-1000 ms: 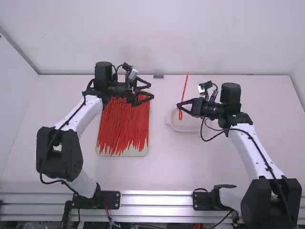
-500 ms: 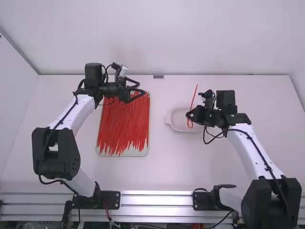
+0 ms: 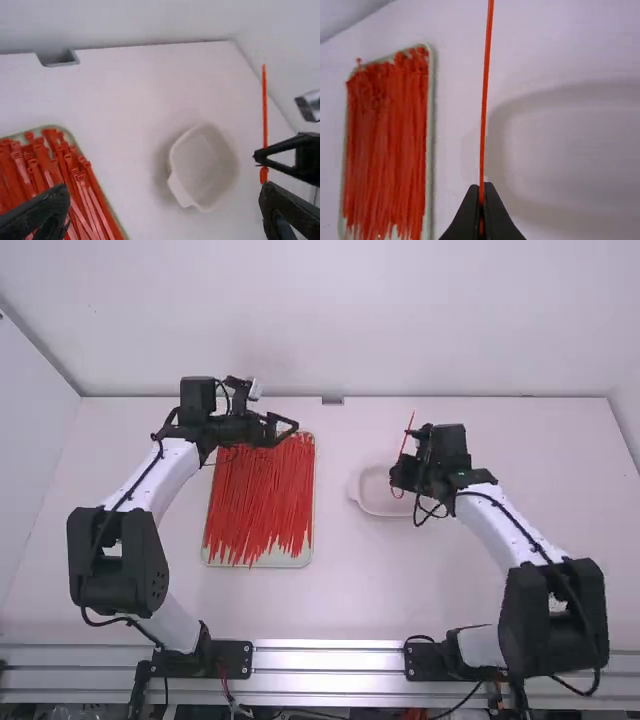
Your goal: Fasten the cable tie
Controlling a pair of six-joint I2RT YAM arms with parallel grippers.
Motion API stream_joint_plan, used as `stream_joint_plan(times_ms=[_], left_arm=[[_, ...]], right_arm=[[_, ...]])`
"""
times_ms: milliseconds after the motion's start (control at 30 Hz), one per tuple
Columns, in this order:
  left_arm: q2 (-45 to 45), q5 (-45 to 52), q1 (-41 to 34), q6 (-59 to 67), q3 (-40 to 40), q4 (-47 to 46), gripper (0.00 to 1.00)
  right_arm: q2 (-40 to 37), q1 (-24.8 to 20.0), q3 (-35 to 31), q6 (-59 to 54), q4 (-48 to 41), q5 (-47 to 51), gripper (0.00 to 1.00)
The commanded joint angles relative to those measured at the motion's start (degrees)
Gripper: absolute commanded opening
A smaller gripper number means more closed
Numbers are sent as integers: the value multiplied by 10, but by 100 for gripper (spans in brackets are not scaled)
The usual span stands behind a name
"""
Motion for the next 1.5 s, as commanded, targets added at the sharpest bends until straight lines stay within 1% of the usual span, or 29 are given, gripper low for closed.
stream_joint_plan(times_ms=[0, 133, 233, 1067, 1100, 1133, 1167, 1200, 1267, 1300, 1467], left_arm=[[-1, -11, 2, -18, -1, 0, 99], [-1, -12, 2, -17, -1, -3, 99], [-1, -33, 2, -17, -1, -11, 99], [-1, -41, 2, -17, -1, -9, 99], [-1, -41, 2, -17, -1, -9, 99], [-1, -41, 2, -17, -1, -9, 99], [-1, -41, 2, -17, -1, -9, 99], [-1, -41, 2, -17, -1, -9, 99], [-1, -41, 2, -17, -1, -9, 99], [-1, -41, 2, -17, -1, -9, 99], [-1, -41, 2, -17, -1, -11, 99]], right_arm=[[30, -1, 13, 4, 2, 8, 0], [66, -1, 13, 1, 20, 8, 0], [83, -1, 13, 2, 38, 8, 0], [84, -5, 13, 4, 58, 8, 0], [84, -7, 14, 3, 61, 16, 2], [84, -10, 13, 6, 62, 26, 17], [84, -12, 13, 5, 65, 32, 29], [84, -13, 13, 6, 66, 38, 54], [84, -16, 13, 5, 67, 37, 85], [84, -20, 13, 5, 68, 37, 98], [82, -34, 14, 3, 66, 28, 98]])
